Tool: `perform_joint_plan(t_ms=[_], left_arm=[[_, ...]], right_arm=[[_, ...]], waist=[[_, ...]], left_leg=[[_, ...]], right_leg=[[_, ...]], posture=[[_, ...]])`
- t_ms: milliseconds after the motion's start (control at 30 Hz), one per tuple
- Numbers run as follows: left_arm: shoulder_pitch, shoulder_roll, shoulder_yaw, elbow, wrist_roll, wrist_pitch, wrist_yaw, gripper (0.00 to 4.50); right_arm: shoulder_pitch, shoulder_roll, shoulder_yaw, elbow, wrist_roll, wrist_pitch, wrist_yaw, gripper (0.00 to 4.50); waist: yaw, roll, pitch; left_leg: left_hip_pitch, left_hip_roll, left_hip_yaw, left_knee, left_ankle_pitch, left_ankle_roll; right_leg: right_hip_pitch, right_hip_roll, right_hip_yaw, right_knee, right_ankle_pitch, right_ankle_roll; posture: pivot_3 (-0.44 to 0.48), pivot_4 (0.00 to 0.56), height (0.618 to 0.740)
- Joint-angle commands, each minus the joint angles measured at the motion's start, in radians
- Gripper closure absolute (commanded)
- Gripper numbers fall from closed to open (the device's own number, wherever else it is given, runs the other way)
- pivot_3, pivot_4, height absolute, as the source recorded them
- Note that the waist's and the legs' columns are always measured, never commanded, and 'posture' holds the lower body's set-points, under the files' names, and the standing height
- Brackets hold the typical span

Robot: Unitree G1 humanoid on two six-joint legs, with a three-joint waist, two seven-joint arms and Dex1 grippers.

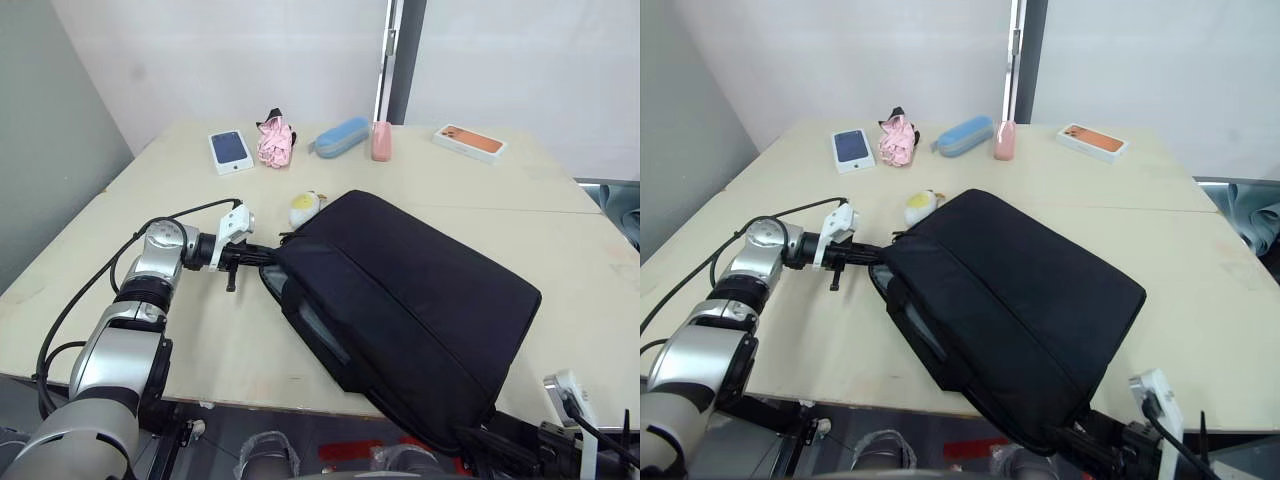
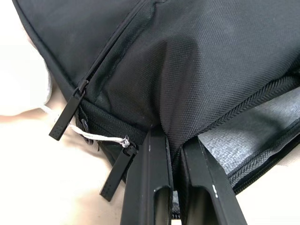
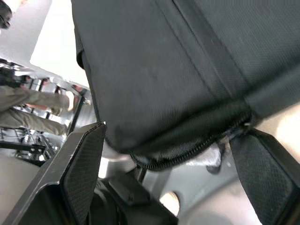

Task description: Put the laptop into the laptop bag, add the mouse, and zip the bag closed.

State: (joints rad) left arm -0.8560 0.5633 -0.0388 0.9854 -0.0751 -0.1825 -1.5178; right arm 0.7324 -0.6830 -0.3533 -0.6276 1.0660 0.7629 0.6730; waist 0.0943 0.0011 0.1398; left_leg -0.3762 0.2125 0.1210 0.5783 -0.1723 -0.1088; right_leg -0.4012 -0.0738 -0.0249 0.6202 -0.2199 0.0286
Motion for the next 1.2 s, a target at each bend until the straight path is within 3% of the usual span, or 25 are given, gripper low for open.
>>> perform_joint_plan(t_ms=[33, 300, 567, 667, 800, 933, 1100, 1200], left_arm=[[-0.004, 0.009, 0.005, -0.044, -0.019, 0.008, -0.015, 4.50], [0.016, 0.025, 0.014, -0.085, -0.037, 0.025, -0.012, 4.50], [0.063, 0.074, 0.015, -0.163, -0.044, 0.058, -0.039, 4.50], [0.138, 0.131, 0.012, -0.292, -0.071, 0.137, -0.085, 4.50], [0.331, 0.309, -0.039, -0.579, -0.171, 0.274, -0.097, 4.50], [0.478, 0.411, 0.012, -0.740, -0.219, 0.331, -0.085, 4.50], [0.605, 0.410, 0.076, -0.901, -0.290, 0.396, 0.004, 4.50], [0.648, 0.384, 0.077, -0.899, -0.257, 0.326, 0.065, 4.50]], right_arm=[[-0.048, 0.015, 0.022, 0.008, 0.016, 0.019, -0.018, 1.81], [-0.152, -0.006, -0.039, 0.053, 0.033, 0.036, -0.010, 4.43], [-0.382, -0.087, -0.071, 0.165, 0.003, 0.077, -0.032, 4.47], [-0.524, -0.154, -0.009, 0.258, -0.073, 0.100, -0.018, 4.47], [-0.704, -0.242, 0.122, 0.374, -0.210, 0.092, 0.063, 4.47], [-0.808, -0.279, 0.178, 0.483, -0.282, 0.057, 0.167, 4.47], [-0.880, -0.300, 0.229, 0.587, -0.359, -0.013, 0.287, 4.47], [-0.909, -0.296, 0.246, 0.621, -0.386, -0.038, 0.339, 4.47]], waist=[[0.001, 0.000, 0.000], [0.001, 0.000, 0.000], [0.003, 0.001, 0.000], [-0.005, 0.001, 0.000], [-0.019, 0.001, 0.001], [-0.013, 0.002, 0.001], [0.005, 0.003, 0.001], [0.007, 0.003, 0.001]], left_leg=[[0.002, 0.000, 0.001, 0.000, -0.001, -0.001], [0.003, 0.000, 0.002, 0.000, 0.000, -0.001], [0.005, 0.000, 0.004, 0.000, 0.000, -0.001], [0.005, 0.000, 0.005, 0.000, 0.001, 0.001], [0.005, 0.001, 0.008, -0.003, 0.002, 0.001], [0.007, 0.004, 0.009, -0.007, 0.001, 0.000], [0.007, 0.003, 0.009, -0.005, 0.001, 0.001], [0.007, 0.003, 0.009, -0.003, 0.001, 0.001]], right_leg=[[0.001, 0.000, 0.001, 0.000, 0.000, 0.000], [0.002, 0.000, 0.002, 0.001, 0.000, 0.000], [0.001, 0.000, 0.003, 0.003, 0.000, 0.000], [0.000, 0.000, 0.004, 0.002, 0.000, -0.001], [-0.002, 0.002, 0.007, 0.004, -0.001, -0.002], [-0.003, 0.004, 0.006, 0.006, -0.005, -0.005], [-0.003, 0.004, 0.006, 0.006, -0.005, -0.006], [-0.003, 0.003, 0.006, 0.007, -0.005, -0.006]], posture=[[0.000, 0.150, 0.740], [0.000, 0.150, 0.740], [0.000, 0.150, 0.740], [0.000, 0.150, 0.740], [0.000, 0.150, 0.740], [0.000, 0.150, 0.740], [0.000, 0.150, 0.740], [0.000, 0.150, 0.740]])
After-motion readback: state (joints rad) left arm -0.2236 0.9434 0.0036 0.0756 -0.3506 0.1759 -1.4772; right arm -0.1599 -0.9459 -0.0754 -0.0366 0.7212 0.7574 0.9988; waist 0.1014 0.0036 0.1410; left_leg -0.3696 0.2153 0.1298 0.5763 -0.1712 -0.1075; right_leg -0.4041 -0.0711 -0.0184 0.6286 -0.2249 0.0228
